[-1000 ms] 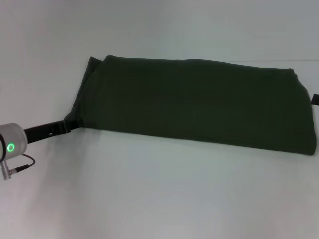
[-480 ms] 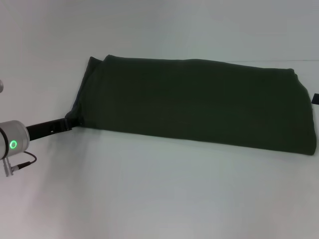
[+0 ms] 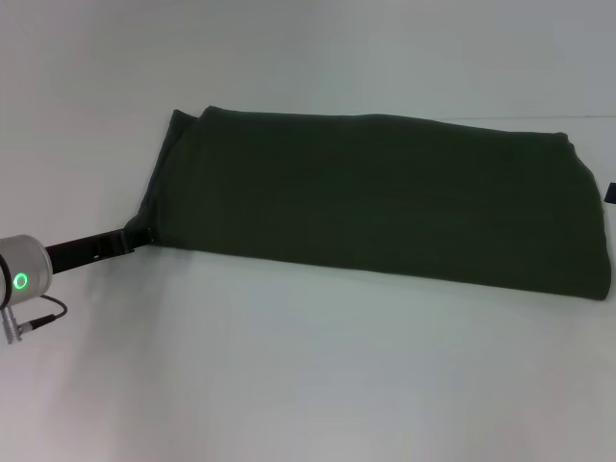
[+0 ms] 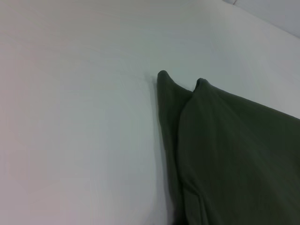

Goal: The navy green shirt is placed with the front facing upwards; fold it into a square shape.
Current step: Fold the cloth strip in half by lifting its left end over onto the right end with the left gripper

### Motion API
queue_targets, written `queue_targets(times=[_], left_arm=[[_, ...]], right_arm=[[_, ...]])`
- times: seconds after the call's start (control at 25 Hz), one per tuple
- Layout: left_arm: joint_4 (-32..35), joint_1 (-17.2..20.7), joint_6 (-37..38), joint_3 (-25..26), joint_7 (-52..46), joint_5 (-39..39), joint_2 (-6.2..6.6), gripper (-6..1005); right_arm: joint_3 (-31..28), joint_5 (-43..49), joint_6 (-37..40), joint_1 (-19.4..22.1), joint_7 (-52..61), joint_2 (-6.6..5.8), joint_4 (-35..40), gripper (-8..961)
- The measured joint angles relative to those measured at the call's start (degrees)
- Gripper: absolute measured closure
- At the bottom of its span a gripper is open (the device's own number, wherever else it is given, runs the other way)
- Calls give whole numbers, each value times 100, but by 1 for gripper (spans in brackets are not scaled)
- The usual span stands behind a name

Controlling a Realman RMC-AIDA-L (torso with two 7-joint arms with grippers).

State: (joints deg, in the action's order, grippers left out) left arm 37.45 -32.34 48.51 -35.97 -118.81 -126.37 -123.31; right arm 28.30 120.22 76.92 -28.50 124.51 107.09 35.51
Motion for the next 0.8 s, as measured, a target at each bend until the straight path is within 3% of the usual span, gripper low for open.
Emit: queue_targets(times=[0.44, 0.64, 0.8], left_arm=[[50, -51, 125, 34, -254, -142, 35, 390], [61, -79, 154, 10, -362, -147, 52, 197], [61, -94, 158, 4, -387, -150, 54, 150]], right_arm=[[0, 0, 3, 2, -8, 11, 0, 269], [0, 0, -2, 2, -16, 11, 0, 269], [0, 0, -2, 2, -20, 11, 0, 269]])
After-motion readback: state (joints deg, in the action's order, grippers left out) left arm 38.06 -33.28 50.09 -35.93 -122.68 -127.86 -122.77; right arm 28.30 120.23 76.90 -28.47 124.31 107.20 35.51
